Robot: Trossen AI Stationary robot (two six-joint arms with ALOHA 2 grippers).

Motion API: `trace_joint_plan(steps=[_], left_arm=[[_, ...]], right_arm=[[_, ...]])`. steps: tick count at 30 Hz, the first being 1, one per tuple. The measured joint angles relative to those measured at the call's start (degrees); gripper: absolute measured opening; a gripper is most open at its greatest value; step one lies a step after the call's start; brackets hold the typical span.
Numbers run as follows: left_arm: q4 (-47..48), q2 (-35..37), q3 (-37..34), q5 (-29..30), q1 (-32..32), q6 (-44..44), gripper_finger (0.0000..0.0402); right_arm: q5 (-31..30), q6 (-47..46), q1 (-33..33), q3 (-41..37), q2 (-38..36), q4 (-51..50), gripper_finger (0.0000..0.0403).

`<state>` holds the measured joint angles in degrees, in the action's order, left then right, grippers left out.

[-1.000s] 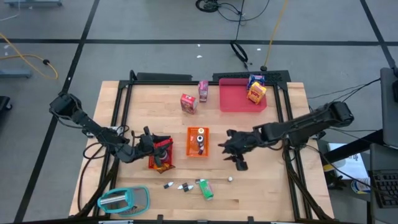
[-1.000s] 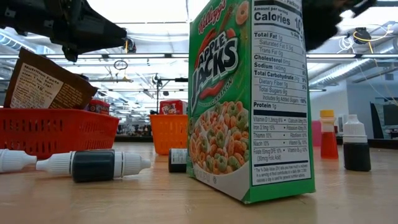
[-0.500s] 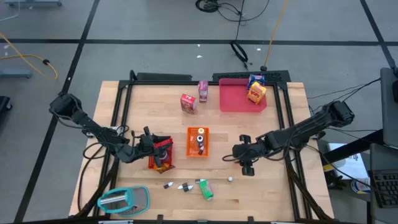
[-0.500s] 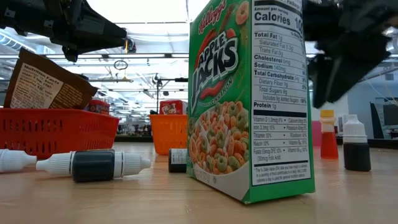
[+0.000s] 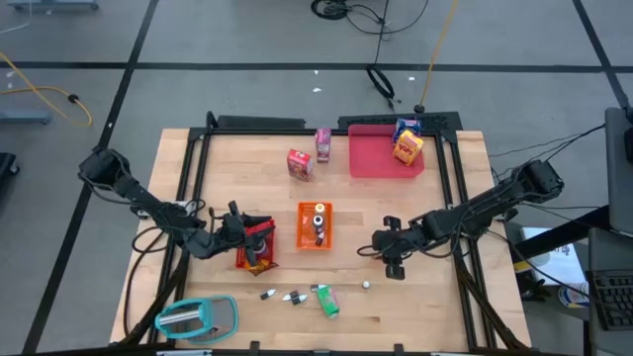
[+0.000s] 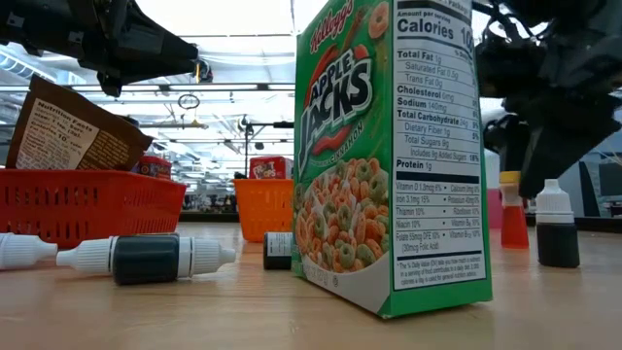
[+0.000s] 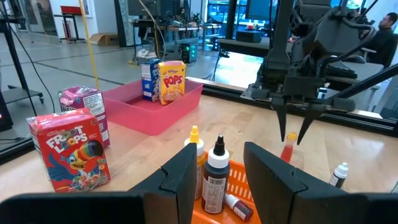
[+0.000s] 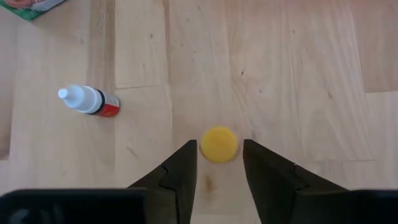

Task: Pick & Place Kitchen Items
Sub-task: Put the small yellow food coloring bottle into the orange bin

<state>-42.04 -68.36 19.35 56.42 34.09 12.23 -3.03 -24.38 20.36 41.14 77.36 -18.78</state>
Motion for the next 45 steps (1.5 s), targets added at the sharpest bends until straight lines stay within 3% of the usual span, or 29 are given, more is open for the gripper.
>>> trace_joint_plan(steps=[12,26,41,45], left_arm=[[0.04,0.00,0.00,0.00,0.00,0.00,0.0134],[0.28,0.02,0.00,0.02,0.00,0.01,0.0134],[0.27,0.00,0.00,0.04,0.00,0.01,0.0134],[0.28,0.00,0.00,0.04,0.00,0.00,0.0134]], right_arm=[[-0.15,1.53,0.00,-0.23,0.00,1.00,0.0008],[-0.16,5.14,-1.07,-0.21,-1.98,4.57,0.0003],[0.24,14.43,-9.83,-0.21,-3.58,24.31,0.0002],[4.24,16.67,-12.18,-0.19,-2.98,29.53,0.0002]])
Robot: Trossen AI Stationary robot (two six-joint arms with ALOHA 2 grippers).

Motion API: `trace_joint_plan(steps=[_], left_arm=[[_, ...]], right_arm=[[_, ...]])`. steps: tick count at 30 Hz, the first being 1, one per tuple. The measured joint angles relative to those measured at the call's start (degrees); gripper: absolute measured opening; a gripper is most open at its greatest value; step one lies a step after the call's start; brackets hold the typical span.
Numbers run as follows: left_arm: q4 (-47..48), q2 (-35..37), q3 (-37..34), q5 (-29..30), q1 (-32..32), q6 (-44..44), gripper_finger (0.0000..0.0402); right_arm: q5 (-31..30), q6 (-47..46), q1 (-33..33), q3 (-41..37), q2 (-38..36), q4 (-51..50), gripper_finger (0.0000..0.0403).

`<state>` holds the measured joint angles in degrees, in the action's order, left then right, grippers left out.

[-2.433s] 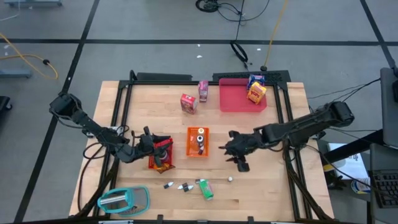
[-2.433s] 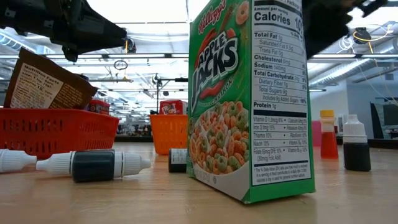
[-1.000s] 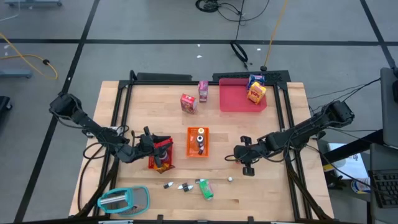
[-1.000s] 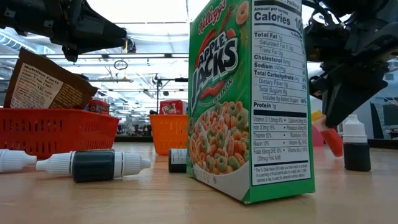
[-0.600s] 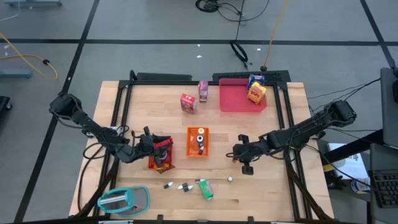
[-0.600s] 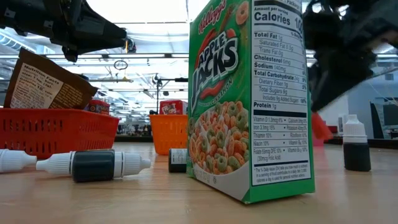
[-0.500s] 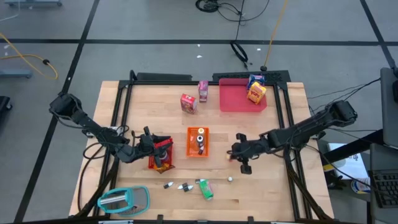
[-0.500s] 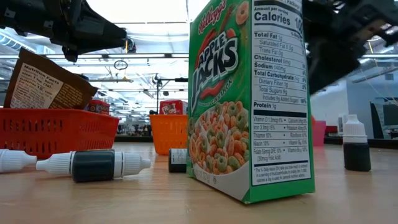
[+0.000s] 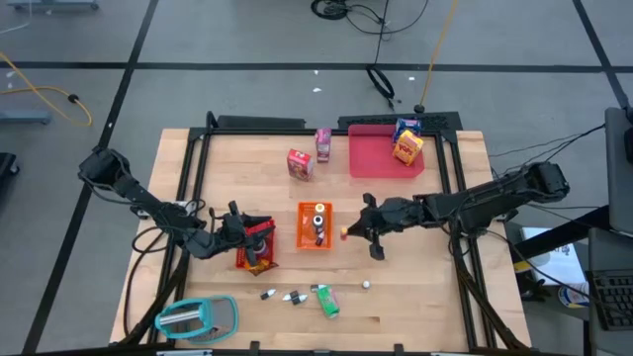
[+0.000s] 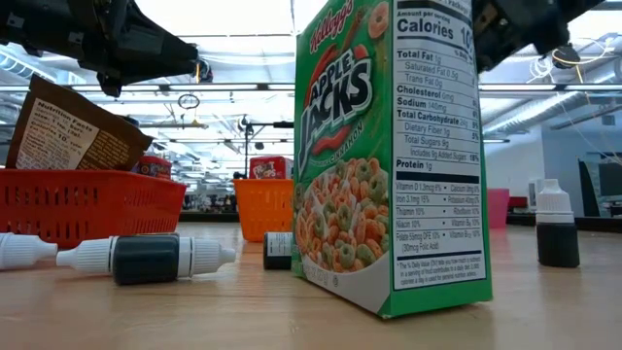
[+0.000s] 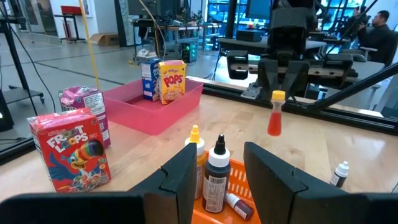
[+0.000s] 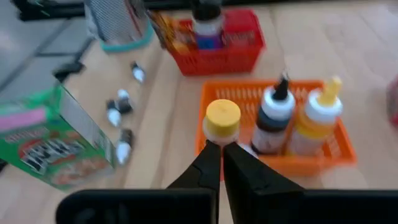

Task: Pick & Place Kitchen Items
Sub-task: Put the small yellow food coloring bottle into the orange bin

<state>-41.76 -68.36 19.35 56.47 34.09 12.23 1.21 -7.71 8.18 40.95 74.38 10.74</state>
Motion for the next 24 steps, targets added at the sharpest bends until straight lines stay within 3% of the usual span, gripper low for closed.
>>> trace_joint_plan(steps=[12,24], left_arm=[[0.00,0.01,0.00,0.02,-0.74,0.00,0.0134],[0.26,0.01,0.00,-0.02,-0.74,0.10,0.0134]], right_arm=[[4.78,3.87,-3.61,2.07,5.47,7.19,0.0002],[5.26,4.35,-5.33,3.60,13.42,13.20,0.0002]])
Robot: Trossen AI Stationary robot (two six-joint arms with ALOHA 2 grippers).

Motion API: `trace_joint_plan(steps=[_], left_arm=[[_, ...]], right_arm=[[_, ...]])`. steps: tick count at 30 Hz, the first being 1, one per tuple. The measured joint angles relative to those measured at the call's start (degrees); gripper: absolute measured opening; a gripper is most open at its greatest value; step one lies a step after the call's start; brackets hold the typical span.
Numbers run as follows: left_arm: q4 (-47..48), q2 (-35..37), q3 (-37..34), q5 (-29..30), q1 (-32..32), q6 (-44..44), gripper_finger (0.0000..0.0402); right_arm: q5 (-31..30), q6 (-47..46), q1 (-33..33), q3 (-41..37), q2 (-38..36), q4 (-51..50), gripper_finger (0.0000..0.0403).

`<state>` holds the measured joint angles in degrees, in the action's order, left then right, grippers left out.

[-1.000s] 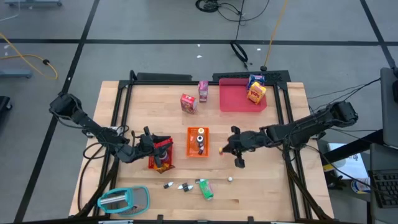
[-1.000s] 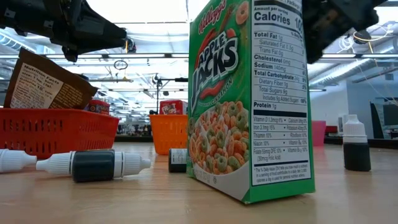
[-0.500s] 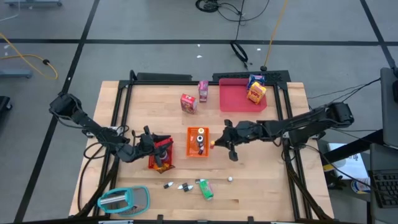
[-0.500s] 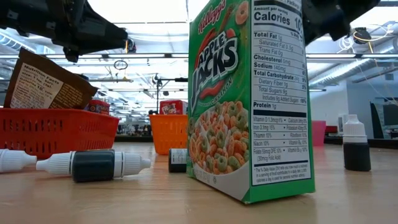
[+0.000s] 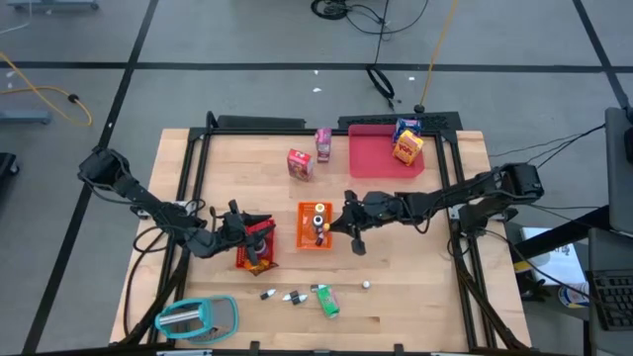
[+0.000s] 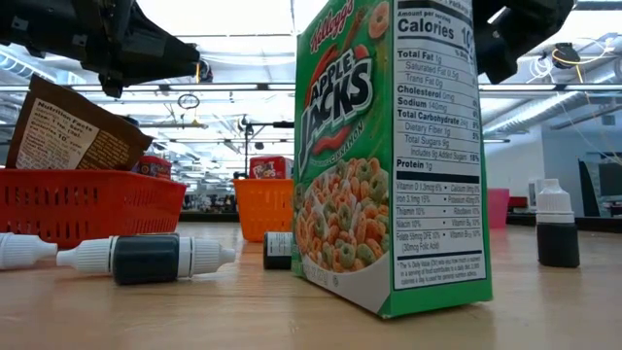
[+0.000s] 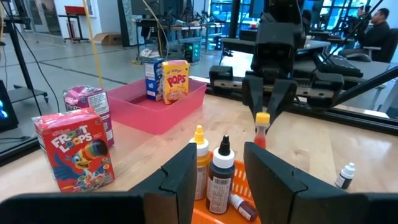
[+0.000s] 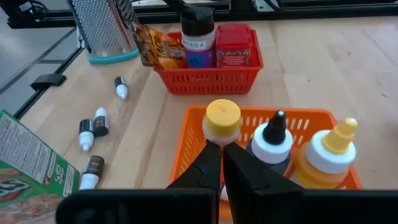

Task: Pick & Place Kitchen Items
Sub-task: Put the small yellow food coloring bottle into the orange bin

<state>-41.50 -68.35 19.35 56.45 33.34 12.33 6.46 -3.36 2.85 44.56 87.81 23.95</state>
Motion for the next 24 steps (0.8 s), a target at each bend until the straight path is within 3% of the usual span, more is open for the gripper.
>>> trace_joint_plan(steps=[12,24], left_arm=[[1.03,0.00,-0.02,-0.04,0.00,0.41,0.0134],[1.03,0.02,-0.02,-0.07,0.00,0.47,0.0134]], right_arm=[[-0.47,0.00,-0.26,0.00,0.22,1.53,0.0008],[-0.62,0.00,-0.26,0.00,0.22,1.55,0.0079]])
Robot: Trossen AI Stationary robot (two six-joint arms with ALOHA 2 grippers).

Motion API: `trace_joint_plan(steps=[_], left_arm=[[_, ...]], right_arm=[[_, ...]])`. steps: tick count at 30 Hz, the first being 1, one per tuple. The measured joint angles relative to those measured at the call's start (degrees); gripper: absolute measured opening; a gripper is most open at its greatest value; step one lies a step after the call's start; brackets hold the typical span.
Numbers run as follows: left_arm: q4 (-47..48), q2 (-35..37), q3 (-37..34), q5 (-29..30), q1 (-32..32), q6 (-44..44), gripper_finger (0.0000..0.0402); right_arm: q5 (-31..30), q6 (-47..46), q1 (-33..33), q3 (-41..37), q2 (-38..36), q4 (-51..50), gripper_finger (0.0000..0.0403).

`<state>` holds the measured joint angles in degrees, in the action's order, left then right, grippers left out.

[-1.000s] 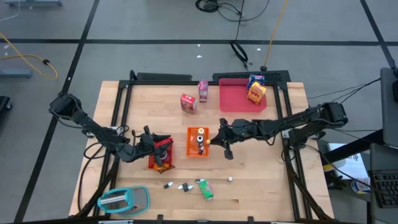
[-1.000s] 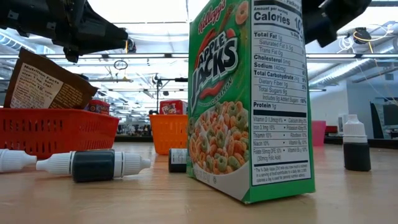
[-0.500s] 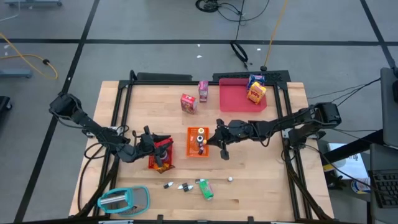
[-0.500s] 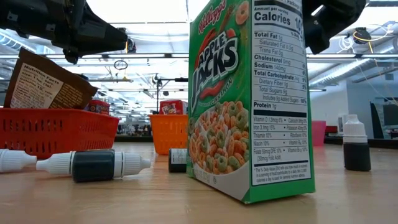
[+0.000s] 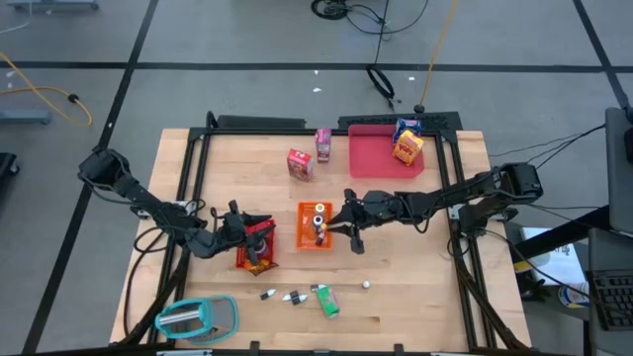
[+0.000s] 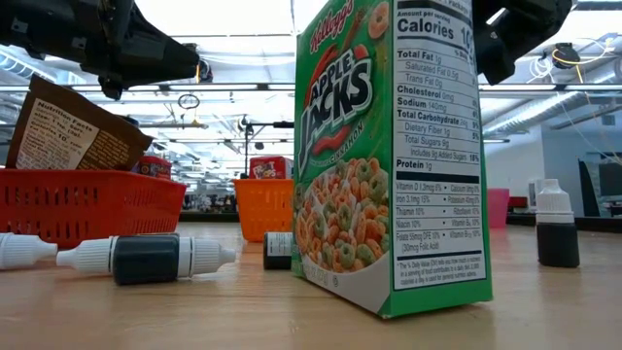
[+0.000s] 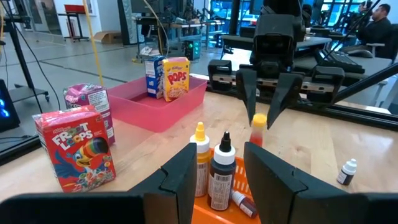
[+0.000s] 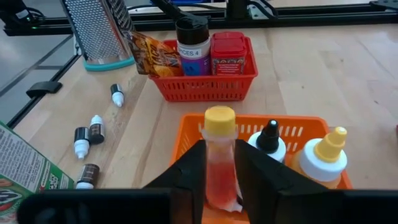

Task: Pick & Place Kitchen Items
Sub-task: Put the small yellow food coloring bottle into the orange bin, then put the small pink food coloring bottle into the orange bin

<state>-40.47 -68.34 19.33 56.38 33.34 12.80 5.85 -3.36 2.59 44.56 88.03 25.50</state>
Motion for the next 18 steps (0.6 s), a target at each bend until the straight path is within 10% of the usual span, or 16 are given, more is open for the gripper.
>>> trace_joint_plan(steps=[18], left_arm=[[-0.02,0.00,0.00,-0.05,0.00,0.18,0.0134]], right_arm=[[0.11,1.07,0.00,-0.02,-0.38,-1.17,0.0096]])
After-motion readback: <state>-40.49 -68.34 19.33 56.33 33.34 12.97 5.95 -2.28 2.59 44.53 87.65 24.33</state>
